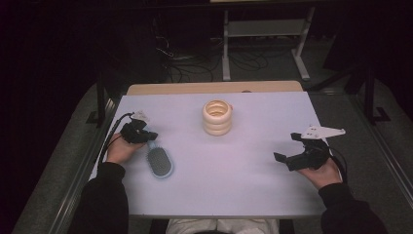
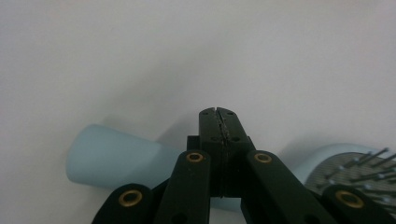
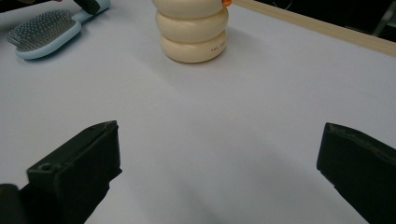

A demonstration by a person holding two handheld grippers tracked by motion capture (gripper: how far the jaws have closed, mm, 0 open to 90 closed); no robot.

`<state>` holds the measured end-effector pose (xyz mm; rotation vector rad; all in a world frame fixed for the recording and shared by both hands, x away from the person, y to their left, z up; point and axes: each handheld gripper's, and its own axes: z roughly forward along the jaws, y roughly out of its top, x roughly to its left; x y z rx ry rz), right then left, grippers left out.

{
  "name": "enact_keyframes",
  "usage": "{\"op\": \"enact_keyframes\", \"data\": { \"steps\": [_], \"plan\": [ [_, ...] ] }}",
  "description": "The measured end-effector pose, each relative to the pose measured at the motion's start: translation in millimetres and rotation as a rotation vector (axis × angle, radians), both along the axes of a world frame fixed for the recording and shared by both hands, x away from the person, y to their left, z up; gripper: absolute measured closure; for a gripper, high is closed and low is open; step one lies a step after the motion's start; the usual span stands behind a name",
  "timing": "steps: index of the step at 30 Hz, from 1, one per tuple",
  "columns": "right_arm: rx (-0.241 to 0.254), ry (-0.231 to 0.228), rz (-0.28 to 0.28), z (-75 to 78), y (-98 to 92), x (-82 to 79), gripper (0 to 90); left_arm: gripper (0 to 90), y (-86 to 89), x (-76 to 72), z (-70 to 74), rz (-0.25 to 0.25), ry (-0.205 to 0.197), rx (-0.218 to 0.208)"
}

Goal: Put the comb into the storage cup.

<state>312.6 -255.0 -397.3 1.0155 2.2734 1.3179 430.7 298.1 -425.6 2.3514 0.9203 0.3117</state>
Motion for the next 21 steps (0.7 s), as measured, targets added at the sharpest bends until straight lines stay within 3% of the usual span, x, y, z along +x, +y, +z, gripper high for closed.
{"op": "enact_keyframes", "data": {
  "steps": [5,15,21],
  "plan": [
    [0.001,0.001,0.007,0.3,0.5,-0.8,0.0,90.0,4.0,-5.1,0.7,0.020,0.009,0.029],
    [0.002,-0.001,0.003,1.1,-0.2,-2.4,0.0,90.0,18.0,-19.9,1.7,0.063,0.009,-0.012],
    [-0.001,-0.001,0.003,1.1,-0.5,-3.1,0.0,90.0,22.8,-28.2,2.3,0.076,0.009,0.000]
  ]
}}
